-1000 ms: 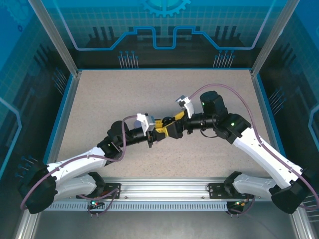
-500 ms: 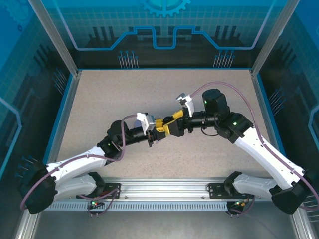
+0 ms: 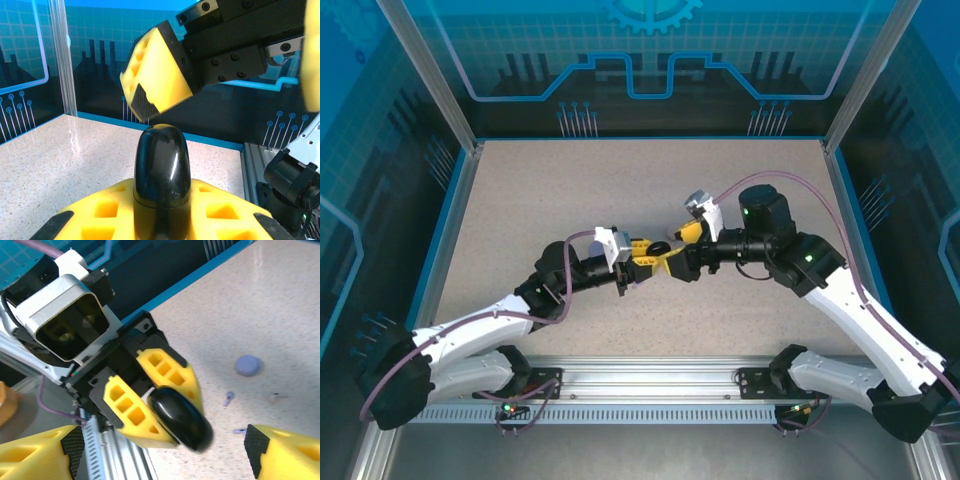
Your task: Insert the wireless bluetooth earbuds into the charging case
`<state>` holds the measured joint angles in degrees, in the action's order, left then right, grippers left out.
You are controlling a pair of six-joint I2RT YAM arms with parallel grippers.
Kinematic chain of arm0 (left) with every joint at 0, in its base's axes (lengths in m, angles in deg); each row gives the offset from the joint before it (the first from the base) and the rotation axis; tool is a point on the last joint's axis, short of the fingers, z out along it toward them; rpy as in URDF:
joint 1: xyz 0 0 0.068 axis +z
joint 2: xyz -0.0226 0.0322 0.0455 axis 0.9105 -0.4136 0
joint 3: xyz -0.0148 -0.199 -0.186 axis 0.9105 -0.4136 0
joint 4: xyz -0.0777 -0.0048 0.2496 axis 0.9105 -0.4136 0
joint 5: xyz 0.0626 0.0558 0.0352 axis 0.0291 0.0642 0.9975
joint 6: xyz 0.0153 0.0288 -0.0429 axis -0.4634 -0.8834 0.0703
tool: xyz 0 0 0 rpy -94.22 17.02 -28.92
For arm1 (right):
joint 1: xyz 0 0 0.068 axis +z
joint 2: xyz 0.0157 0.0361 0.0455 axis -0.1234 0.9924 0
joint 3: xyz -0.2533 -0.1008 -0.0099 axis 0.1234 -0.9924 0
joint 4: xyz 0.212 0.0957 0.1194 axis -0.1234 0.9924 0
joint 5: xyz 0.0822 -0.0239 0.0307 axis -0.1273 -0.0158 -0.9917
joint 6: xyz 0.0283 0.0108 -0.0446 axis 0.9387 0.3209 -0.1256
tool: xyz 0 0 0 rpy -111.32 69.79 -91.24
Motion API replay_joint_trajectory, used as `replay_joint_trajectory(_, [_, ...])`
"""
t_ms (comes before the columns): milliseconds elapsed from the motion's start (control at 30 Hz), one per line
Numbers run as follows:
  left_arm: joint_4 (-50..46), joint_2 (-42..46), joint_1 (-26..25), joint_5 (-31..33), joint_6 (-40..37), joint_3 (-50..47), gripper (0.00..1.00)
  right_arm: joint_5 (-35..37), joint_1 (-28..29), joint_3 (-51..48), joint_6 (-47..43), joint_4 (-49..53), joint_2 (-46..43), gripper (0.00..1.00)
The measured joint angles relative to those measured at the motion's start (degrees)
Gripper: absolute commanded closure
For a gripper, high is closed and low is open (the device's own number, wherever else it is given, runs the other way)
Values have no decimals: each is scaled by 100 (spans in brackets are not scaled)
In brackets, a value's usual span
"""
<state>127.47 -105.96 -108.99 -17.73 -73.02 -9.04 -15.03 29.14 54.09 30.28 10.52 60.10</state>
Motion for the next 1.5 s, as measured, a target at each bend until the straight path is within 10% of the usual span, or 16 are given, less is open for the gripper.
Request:
replay_joint_trajectory(467, [-313, 540, 0, -468, -201, 0, 100, -640, 72, 614, -3069, 920, 42, 6])
replay_joint_trajectory(967, [-387, 540, 0, -590, -280, 0, 100, -745, 203, 949, -3952, 1311, 861, 45])
replay_joint_trajectory(1500, [-393, 531, 0, -590, -280, 0, 100, -852, 203, 949, -3991, 1311, 1008, 66])
